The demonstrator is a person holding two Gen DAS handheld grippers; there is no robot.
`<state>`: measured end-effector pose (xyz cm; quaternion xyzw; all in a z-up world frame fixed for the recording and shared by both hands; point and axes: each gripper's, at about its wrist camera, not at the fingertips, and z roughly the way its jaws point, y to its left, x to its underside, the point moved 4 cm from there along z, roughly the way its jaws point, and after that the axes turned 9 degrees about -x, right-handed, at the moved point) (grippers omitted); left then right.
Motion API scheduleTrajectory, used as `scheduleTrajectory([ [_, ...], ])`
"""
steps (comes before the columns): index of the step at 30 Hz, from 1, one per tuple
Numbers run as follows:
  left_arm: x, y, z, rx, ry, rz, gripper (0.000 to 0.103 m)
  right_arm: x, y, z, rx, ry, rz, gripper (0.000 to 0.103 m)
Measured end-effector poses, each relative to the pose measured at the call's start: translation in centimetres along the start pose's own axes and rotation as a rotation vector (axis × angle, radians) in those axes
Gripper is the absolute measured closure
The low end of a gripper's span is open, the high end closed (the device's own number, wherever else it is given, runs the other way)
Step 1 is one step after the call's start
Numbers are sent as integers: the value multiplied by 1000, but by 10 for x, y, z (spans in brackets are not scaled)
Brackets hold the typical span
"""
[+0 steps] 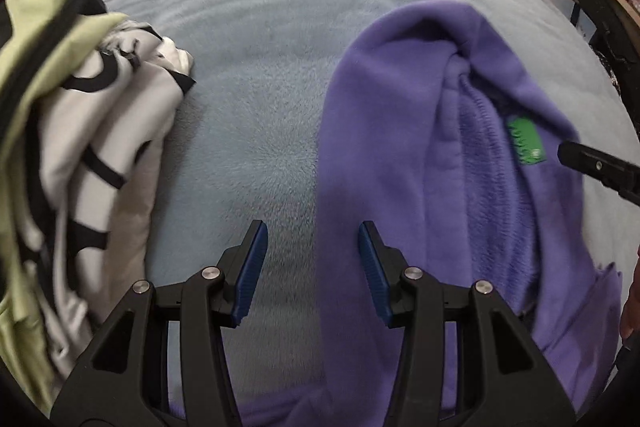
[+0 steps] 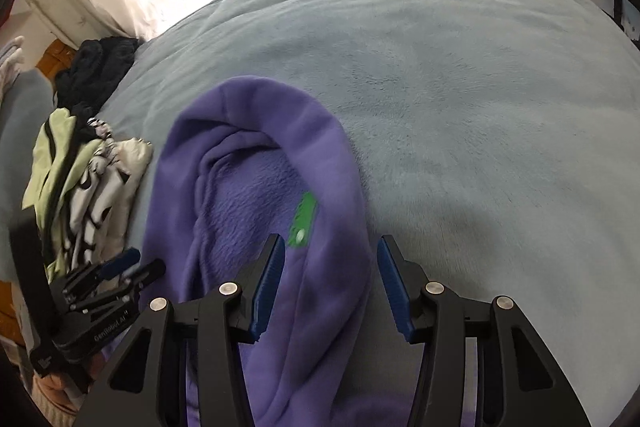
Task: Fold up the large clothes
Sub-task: 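Reach both tools to the hood and close them on it, then fold the held hood down over the printed back with both tools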
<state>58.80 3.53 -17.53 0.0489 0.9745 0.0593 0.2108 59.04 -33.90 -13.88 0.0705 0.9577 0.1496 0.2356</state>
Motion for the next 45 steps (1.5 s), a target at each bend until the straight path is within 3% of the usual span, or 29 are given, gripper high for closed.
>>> scheduleTrajectory([
  [4, -5, -7, 19, -7, 5, 3, 51, -16, -20, 7, 22, -53, 25, 58],
  [6, -6, -8, 25, -3, 6, -10, 50, -6, -25, 11, 39, -51, 21, 89],
  [7, -6, -8, 26, 6, 0, -23, 50, -8, -29, 13, 54, -43, 16, 91],
  [8, -7, -8, 26, 15, -8, -31, 51, -3, -28, 12, 60, -52, 9, 92],
  [9, -10, -7, 28, 34, -16, -37, 67, -3, -28, 10, 66, -66, -5, 93],
  [10, -10, -7, 26, 70, -19, -42, 96, -3, -25, 8, 71, -79, -19, 94],
  [15, -7, 6, 0, 32, -64, -76, 100, 0, -6, -25, 89, -168, -87, 95],
  [22, 13, 32, -77, 54, -147, -105, 100, 26, 29, -111, -18, -267, -141, 95],
  [28, 66, 44, -155, 114, -186, -86, 100, 81, 59, -184, -50, -304, -227, 95],
  [32, 127, 40, -192, 136, -196, -42, 100, 142, 62, -214, -26, -308, -301, 95],
  [38, 227, 34, -207, 124, -114, 25, 100, 232, 44, -201, 80, -193, -372, 94],
  [45, 313, 43, -208, 169, -33, -21, 100, 334, 31, -180, 119, -99, -403, 93],
])
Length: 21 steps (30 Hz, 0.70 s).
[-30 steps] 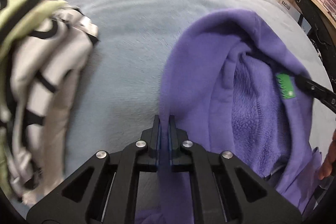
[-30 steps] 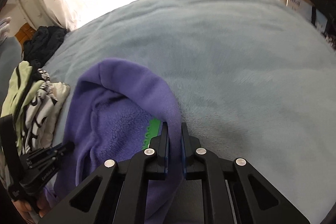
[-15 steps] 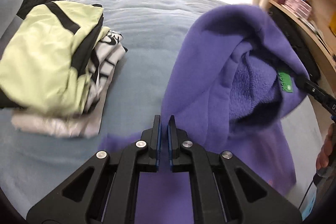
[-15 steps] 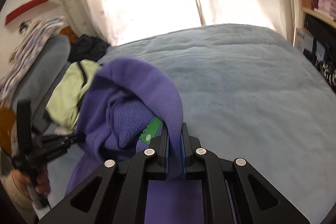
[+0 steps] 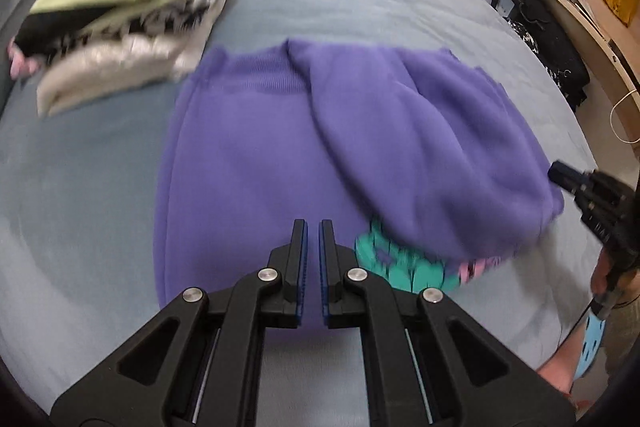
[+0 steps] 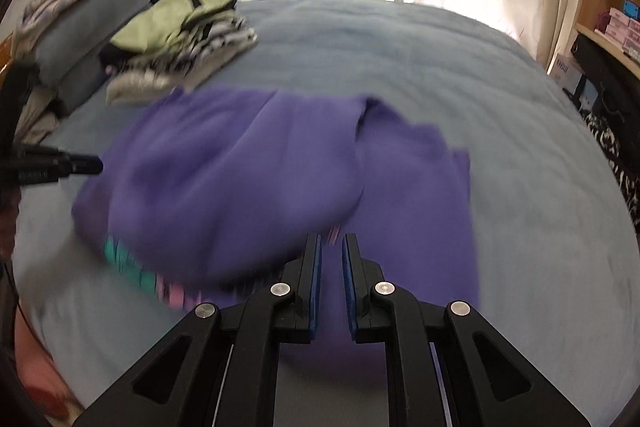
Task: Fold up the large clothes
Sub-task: 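Fold the held hood down over the printed back with both tools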
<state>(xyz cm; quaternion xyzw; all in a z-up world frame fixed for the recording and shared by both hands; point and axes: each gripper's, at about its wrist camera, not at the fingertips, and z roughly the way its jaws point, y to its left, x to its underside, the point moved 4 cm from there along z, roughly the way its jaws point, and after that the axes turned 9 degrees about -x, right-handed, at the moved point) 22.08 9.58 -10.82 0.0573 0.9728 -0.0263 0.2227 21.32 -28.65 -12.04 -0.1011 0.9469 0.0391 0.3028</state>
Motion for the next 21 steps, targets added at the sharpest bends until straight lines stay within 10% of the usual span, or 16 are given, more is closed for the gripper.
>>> scheduleTrajectory([
  [8, 46, -6, -10, 81, 0, -65, 100, 62, 49, -31, -44, -27, 32, 81],
  [21, 49, -26, 6, 392, -29, -257, 98, 39, 55, -71, -220, -81, 169, 38],
])
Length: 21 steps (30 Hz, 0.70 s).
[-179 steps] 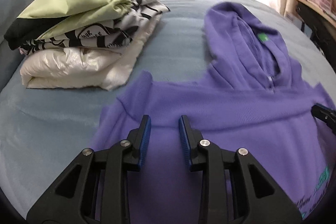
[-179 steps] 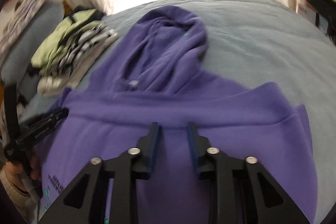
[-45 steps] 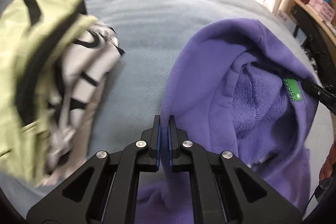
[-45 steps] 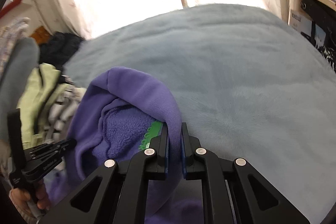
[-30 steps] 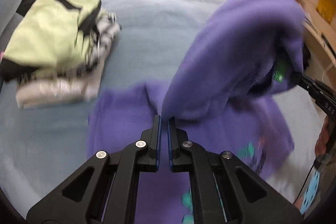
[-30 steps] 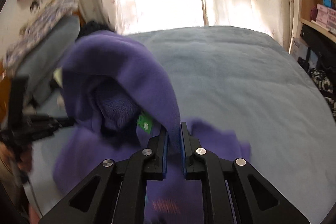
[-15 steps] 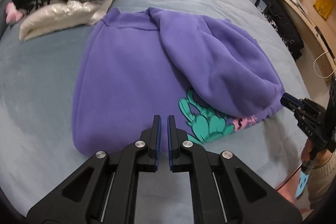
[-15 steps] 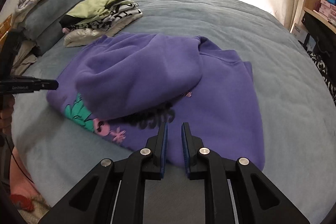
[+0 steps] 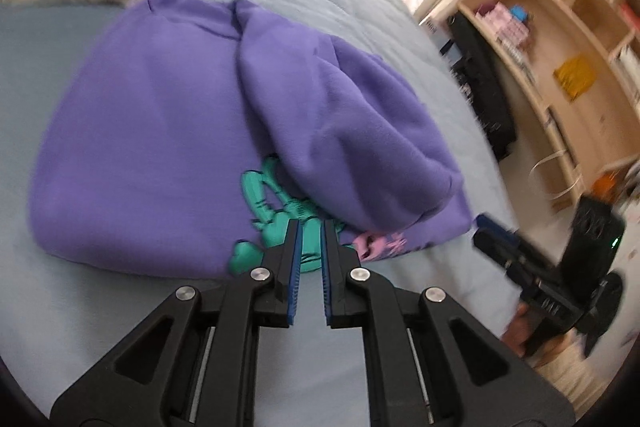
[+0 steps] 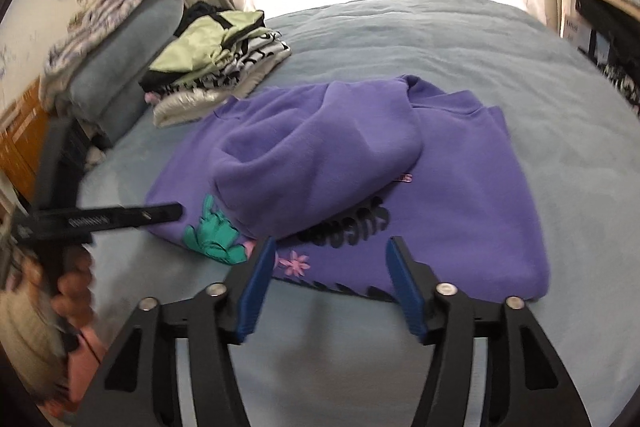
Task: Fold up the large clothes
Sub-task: 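Fold the held hood down over the printed back with both tools, then regrasp the folded hood with both tools, smooth it, and open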
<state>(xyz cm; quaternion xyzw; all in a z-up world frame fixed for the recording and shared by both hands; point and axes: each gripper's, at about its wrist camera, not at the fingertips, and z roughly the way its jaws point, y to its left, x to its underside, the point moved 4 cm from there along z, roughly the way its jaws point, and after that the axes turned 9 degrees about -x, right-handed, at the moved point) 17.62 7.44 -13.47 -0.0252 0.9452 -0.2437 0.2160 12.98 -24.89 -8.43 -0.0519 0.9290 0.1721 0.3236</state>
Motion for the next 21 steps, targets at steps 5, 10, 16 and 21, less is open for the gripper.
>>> scheduleTrajectory([
  [5, -5, 2, 20, 111, -15, -82, 78, -3, -13, 10, -141, -6, 141, 36],
  [10, -13, 6, 37, 148, -31, -117, 63, -6, -36, 27, -189, -29, 267, 34],
  [16, -25, 10, 65, 190, -25, -143, 62, -14, -61, 54, -255, -59, 423, 33],
  [21, -34, 0, 86, 214, -39, -132, 62, -23, -62, 85, -266, -40, 426, 33],
])
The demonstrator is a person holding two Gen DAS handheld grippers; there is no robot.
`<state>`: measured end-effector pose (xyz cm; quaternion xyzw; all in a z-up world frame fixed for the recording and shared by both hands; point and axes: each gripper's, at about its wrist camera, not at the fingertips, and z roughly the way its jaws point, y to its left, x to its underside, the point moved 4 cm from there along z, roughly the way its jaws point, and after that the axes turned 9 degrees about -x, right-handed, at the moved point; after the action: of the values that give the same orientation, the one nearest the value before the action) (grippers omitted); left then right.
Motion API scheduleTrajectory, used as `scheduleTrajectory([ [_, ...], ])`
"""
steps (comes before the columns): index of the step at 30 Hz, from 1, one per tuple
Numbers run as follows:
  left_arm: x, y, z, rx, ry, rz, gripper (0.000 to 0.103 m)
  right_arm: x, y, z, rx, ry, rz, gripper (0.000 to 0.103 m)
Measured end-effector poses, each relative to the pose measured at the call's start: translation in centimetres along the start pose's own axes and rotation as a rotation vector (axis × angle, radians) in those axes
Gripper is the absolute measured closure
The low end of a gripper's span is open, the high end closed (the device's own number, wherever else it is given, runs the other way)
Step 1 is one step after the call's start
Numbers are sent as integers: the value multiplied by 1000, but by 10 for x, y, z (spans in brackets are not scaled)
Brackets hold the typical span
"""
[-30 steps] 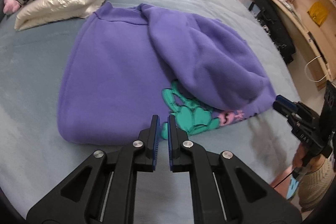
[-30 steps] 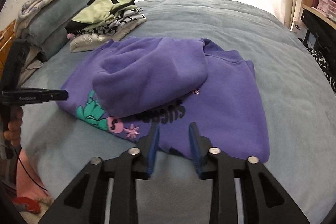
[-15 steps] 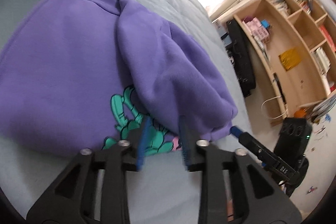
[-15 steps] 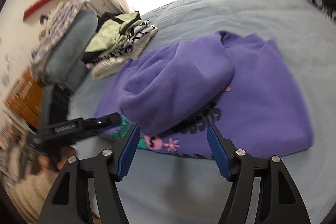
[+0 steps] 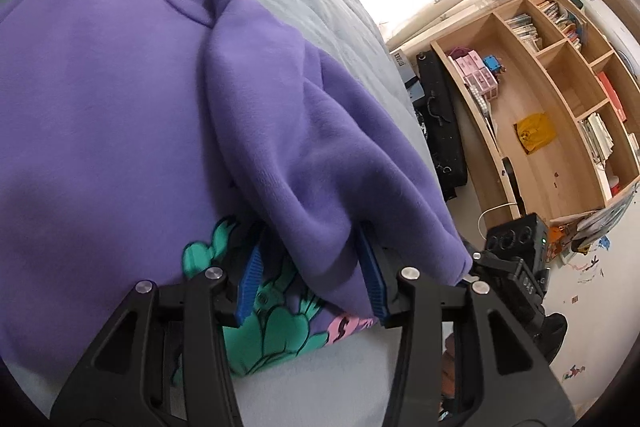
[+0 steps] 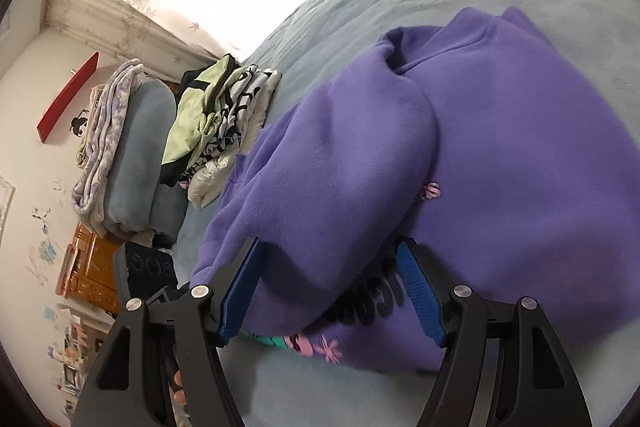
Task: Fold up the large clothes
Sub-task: 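Regrasp the folded hood with both tools, smooth it, and open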
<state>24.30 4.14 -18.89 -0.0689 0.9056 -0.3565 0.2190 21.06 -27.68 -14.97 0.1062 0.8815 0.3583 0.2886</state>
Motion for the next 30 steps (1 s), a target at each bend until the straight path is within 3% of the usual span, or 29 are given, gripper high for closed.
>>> scheduleTrajectory([
  [2, -3, -4, 6, -8, -15, 3, 62, -1, 1, 15, 21, 10, -10, 36],
  [3, -6, -6, 9, -26, -27, 0, 63, -2, 2, 21, 28, 14, -22, 47],
  [4, -9, -8, 10, -45, -39, -7, 71, -3, 5, 27, 29, 23, -35, 55],
  [5, -12, -9, 10, -92, -60, -17, 79, -2, 8, 32, 29, 32, -41, 76],
  [6, -16, -13, 10, -177, -83, -17, 89, -3, 12, 36, 38, 38, -44, 85],
  [9, -23, -30, -8, -306, -158, 4, 93, -6, 25, 35, 77, 5, -45, 88],
  [12, -23, -42, -17, -463, -172, 47, 93, -3, 35, 28, 133, -32, -54, 89],
  [13, -19, -38, -14, -511, -144, 49, 93, 2, 30, 35, 207, -16, -60, 89],
  [15, -5, -18, 4, -575, -56, 9, 93, 13, 11, 51, 264, 35, -15, 88],
  [17, 3, -3, 11, -586, -37, -18, 91, 20, 2, 55, 247, 25, 22, 88],
  [19, 7, -2, 8, -568, -67, -11, 89, 20, 5, 54, 225, 26, 26, 88],
  [23, 6, -2, 3, -523, -70, -12, 86, 19, 13, 49, 199, 43, 19, 76],
  [26, 5, -3, -10, -523, -99, -8, 73, 18, 26, 33, 257, -1, -43, 60],
  [30, 3, -23, -27, -554, -159, 47, 72, 14, 59, 8, 290, -82, -174, 59],
])
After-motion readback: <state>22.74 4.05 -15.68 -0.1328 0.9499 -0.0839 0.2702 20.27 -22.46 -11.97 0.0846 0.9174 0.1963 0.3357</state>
